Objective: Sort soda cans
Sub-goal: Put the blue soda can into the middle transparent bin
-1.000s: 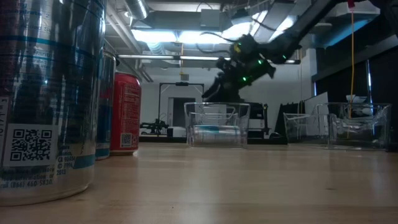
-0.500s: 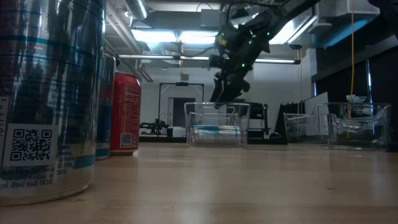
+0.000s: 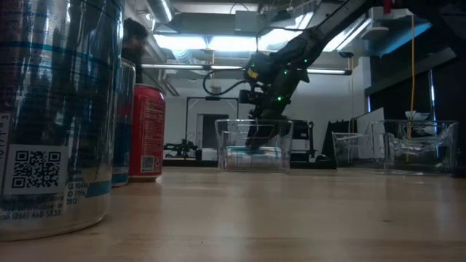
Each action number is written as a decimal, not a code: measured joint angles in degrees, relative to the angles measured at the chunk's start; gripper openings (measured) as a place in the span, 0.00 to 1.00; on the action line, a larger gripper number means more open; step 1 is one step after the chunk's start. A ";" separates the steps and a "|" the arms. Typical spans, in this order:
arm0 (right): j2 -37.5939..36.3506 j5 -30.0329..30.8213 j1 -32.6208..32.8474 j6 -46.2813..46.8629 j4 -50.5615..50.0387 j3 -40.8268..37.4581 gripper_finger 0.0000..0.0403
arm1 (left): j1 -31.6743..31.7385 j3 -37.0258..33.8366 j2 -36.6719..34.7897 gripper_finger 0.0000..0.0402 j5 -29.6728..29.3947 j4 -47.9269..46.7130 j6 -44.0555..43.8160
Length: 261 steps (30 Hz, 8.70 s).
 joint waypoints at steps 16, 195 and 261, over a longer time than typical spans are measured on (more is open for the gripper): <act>4.86 1.43 -0.09 -2.55 0.25 0.00 0.72 | 0.00 0.00 0.00 0.42 0.00 0.11 0.09; -12.68 2.70 28.55 -8.09 98.05 -39.65 0.55 | -1.86 15.23 44.02 0.67 10.26 57.97 27.33; -39.17 40.54 44.72 -22.97 61.97 -59.21 0.77 | 24.83 36.16 71.01 0.60 13.96 56.33 -8.16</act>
